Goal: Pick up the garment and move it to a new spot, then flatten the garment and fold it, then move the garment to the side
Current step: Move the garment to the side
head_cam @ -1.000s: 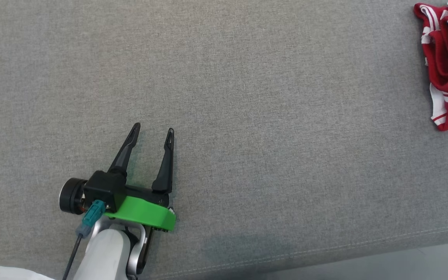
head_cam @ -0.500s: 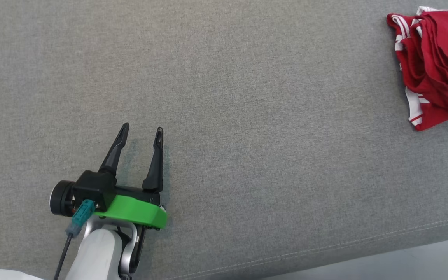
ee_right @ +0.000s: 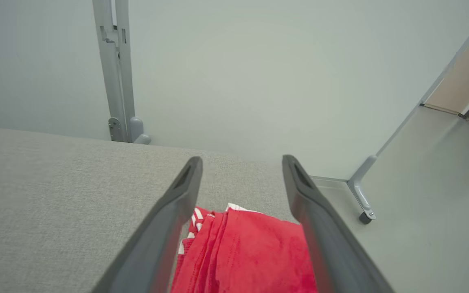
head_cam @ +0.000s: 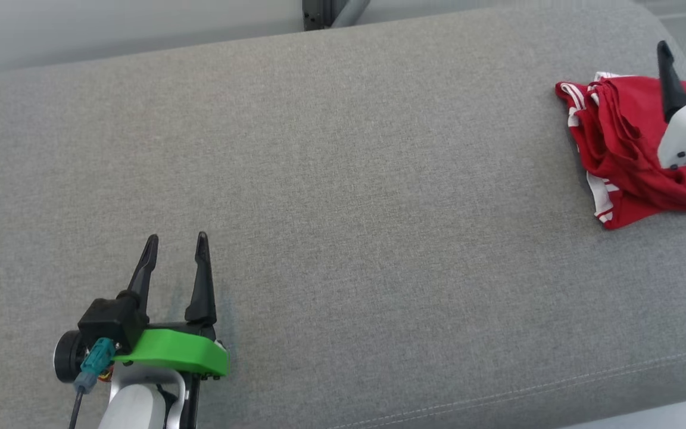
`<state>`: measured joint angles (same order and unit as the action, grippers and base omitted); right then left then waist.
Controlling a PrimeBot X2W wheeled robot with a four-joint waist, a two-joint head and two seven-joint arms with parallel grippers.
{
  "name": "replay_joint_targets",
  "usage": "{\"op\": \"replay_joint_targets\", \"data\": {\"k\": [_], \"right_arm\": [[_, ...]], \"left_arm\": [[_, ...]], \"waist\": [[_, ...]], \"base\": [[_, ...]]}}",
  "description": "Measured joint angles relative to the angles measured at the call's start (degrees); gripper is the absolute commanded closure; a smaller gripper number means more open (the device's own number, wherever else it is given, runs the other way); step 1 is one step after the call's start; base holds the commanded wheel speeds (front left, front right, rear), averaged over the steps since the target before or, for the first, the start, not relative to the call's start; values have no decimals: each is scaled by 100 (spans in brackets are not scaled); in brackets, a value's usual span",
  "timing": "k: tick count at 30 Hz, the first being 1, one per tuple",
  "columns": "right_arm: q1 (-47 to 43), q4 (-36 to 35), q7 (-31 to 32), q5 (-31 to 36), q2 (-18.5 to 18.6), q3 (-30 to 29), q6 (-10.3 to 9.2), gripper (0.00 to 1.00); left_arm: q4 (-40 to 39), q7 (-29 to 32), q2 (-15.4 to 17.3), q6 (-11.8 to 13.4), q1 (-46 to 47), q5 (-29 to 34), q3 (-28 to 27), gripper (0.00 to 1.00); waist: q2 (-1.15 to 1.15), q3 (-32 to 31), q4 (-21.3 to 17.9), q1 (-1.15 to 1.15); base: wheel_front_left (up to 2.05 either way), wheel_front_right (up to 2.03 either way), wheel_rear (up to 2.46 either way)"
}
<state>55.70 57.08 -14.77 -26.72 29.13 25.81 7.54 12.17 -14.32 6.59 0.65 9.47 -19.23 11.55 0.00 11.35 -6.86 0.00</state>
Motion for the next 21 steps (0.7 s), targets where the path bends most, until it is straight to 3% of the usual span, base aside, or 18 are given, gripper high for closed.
{"op": "replay_joint_targets", "data": {"k": [8,21], "right_arm": [[-1334,-1430,-23,354,-598,-873,-1,0],[-3882,-3660,-15,1577,-1902,-2184,-3,0]], "left_arm": [[178,-44,-66,136,-325,-187,-171,0],[231,-66,-131,174,-678,-170,-145,0]], "waist": [[0,-607,169,0],[1,-1171,665,0]], "base": [[0,0,0],[0,0,0]]}}
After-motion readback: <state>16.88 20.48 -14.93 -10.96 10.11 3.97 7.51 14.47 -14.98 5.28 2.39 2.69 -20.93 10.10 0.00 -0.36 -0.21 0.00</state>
